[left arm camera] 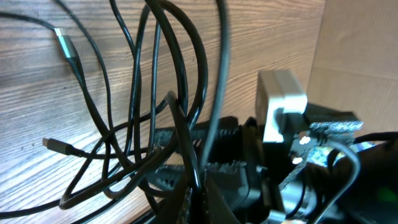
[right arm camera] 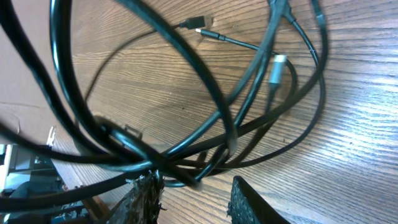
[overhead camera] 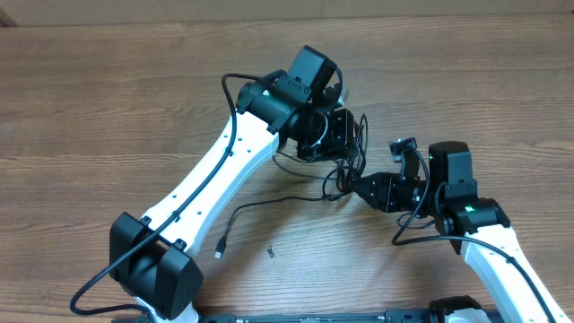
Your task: Untangle cables
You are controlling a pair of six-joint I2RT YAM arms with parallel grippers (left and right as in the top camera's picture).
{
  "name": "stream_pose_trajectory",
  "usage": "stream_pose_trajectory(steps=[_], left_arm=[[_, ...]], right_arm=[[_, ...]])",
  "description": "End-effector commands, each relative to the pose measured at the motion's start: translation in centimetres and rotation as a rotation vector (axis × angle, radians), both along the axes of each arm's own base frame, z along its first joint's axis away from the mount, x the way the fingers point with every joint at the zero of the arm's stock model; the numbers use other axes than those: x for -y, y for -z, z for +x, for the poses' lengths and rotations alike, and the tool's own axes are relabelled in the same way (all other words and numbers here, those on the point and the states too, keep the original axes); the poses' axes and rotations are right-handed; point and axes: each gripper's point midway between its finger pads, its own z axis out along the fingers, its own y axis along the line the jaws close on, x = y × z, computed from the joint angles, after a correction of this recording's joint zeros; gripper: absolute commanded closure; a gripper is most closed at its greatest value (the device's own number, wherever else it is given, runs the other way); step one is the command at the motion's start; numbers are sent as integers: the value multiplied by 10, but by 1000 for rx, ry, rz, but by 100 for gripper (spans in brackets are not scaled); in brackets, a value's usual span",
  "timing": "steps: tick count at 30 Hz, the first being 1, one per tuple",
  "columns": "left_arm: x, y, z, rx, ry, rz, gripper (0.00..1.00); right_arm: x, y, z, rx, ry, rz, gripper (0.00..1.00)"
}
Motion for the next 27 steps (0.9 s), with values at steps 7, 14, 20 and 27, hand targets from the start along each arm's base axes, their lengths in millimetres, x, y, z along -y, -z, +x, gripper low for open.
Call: stream_pose_trajectory(steps=[7,14,20,27], left_arm=[[9,-19,-6,-28,-20,-65,96],[20,-22,-21,-49,27,-89,96],[22,-23,-24,-56,38,-99,96],[10,-11,-6,105,65,-6,96]], right_arm=[[-6,-5,1,27,-28,21,65],[-6,-10,7,63,-28,26,94],[-6,-9,6,54,-25,27,96],[-28,-37,-15,19,-146,222,96]])
